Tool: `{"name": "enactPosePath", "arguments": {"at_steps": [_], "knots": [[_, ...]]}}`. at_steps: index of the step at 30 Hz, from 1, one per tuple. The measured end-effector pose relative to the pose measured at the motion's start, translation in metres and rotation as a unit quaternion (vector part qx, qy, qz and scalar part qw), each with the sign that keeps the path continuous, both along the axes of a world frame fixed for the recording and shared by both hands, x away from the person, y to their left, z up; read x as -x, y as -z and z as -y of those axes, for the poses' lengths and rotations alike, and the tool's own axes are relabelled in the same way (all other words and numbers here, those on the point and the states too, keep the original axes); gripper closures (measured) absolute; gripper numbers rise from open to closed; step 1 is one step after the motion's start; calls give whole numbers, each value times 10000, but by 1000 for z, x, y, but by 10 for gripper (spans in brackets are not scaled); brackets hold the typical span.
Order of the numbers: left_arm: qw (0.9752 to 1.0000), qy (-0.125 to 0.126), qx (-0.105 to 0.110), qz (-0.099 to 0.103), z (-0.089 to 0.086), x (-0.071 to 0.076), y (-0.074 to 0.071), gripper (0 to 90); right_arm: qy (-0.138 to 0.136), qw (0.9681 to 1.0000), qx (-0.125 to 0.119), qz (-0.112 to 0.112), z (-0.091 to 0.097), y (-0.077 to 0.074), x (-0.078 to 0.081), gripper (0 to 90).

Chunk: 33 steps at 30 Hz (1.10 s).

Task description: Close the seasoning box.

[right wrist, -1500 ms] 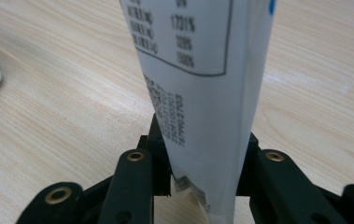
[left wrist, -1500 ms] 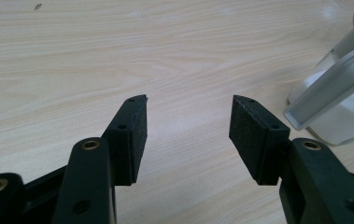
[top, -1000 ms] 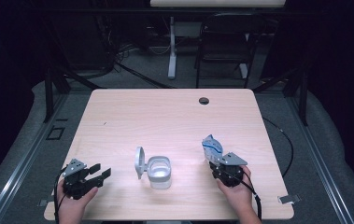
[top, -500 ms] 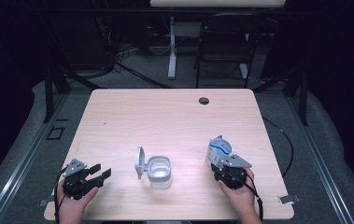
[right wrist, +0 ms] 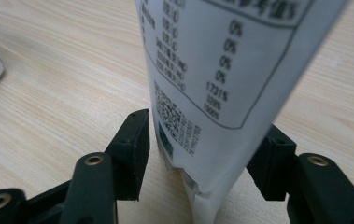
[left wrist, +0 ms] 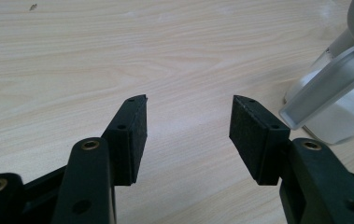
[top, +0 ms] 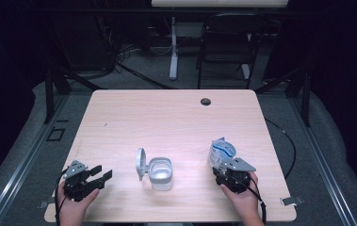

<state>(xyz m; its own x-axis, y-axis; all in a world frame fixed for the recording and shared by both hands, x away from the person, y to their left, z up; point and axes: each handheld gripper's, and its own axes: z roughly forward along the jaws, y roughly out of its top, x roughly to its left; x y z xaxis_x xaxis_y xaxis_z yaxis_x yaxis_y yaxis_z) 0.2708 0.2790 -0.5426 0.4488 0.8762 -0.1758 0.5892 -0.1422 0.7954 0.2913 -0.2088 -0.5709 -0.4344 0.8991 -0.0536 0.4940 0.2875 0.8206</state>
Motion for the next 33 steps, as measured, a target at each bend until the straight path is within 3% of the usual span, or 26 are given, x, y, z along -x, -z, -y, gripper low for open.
{"name": "enactPosePath", "arguments": {"at_steps": [26,33], "knots": [[10000,22,-28,37,4,1,-1,481,-14,9999,-101,126,7,-1,13,424],[9995,296,82,74,17,2,-9,622,-76,9996,-176,196,10,-4,24,422]]}}
